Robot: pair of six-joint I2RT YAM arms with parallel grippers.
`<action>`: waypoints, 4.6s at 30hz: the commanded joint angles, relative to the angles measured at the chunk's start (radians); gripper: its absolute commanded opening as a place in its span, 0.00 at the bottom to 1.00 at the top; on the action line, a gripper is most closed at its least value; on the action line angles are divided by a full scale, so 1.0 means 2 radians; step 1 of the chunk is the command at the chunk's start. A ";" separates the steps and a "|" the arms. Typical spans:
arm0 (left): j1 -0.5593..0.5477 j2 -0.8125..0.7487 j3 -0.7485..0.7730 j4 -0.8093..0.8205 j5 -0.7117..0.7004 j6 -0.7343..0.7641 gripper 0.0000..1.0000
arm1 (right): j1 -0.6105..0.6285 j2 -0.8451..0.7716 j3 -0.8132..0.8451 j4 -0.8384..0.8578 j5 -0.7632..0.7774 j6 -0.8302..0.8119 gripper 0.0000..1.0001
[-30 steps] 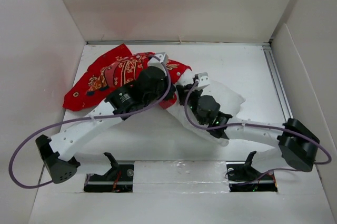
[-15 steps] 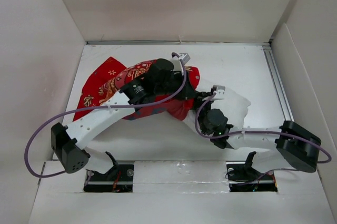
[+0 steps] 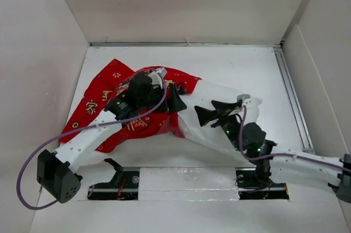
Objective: Put the pillow into the pillowcase
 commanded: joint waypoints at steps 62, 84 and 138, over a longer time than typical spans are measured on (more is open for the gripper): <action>-0.138 0.257 0.393 -0.296 -0.375 0.038 0.00 | -0.165 0.076 0.102 -0.229 -0.221 0.052 0.00; -0.174 0.353 0.742 -0.250 -0.048 0.067 0.00 | -0.221 -0.061 0.097 -0.023 -0.334 0.034 0.00; -0.069 0.396 0.687 -0.257 -0.065 0.074 0.00 | -0.377 0.151 0.010 0.256 -0.680 0.238 0.00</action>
